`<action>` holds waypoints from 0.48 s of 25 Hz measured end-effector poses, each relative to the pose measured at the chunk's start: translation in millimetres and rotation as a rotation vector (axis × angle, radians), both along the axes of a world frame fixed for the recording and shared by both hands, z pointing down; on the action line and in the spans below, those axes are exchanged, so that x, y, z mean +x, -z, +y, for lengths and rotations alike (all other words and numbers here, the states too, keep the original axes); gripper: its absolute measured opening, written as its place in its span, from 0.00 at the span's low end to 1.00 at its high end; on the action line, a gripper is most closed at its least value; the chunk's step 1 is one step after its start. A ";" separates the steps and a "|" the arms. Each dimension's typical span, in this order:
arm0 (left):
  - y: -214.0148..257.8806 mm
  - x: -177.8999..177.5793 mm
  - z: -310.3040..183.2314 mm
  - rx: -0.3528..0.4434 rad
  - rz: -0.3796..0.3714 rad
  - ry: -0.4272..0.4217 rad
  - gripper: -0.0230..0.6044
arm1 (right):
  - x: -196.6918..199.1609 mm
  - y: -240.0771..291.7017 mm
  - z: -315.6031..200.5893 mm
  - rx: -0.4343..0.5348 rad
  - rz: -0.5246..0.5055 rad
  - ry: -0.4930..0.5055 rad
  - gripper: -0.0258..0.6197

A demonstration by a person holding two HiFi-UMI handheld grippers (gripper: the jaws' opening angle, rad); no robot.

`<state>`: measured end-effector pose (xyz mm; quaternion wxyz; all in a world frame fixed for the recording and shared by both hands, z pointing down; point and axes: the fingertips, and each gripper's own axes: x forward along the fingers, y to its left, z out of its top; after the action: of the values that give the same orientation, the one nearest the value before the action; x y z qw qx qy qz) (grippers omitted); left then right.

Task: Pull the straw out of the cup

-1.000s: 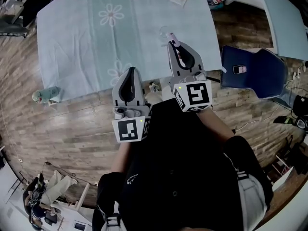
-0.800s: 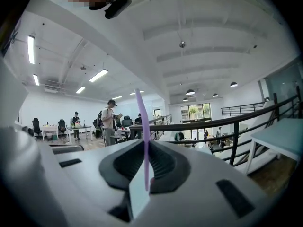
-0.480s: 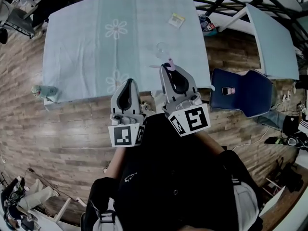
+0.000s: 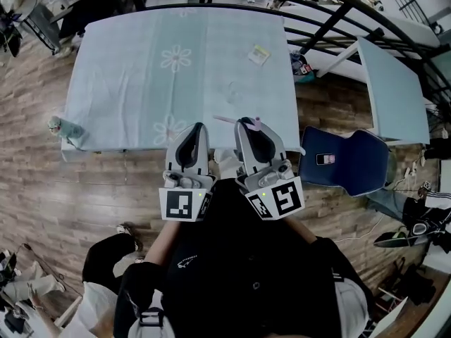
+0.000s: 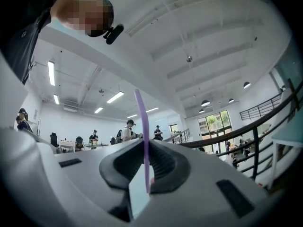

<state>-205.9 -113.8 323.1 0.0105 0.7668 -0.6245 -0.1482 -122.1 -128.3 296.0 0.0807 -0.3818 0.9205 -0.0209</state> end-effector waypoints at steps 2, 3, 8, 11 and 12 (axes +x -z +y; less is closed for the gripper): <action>5.5 -0.1 1.6 0.029 0.006 0.008 0.06 | 4.1 6.6 2.8 0.035 -0.016 -0.003 0.10; 5.7 0.1 2.7 0.026 0.001 0.010 0.06 | 5.6 8.9 4.2 0.048 -0.020 -0.003 0.10; 2.9 4.3 8.0 -0.008 -0.011 0.003 0.06 | 11.6 10.6 8.8 0.058 -0.017 -0.025 0.10; 3.5 7.7 9.7 -0.010 -0.024 -0.015 0.06 | 13.1 5.3 10.6 0.033 -0.005 -0.051 0.10; 3.2 8.7 10.6 -0.014 -0.033 -0.021 0.06 | 12.9 3.8 11.1 0.026 -0.003 -0.058 0.10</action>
<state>-197.2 -103.2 319.9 0.0070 0.7755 -0.6176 -0.1309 -109.3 -117.2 292.2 0.0878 -0.4073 0.9091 -0.0074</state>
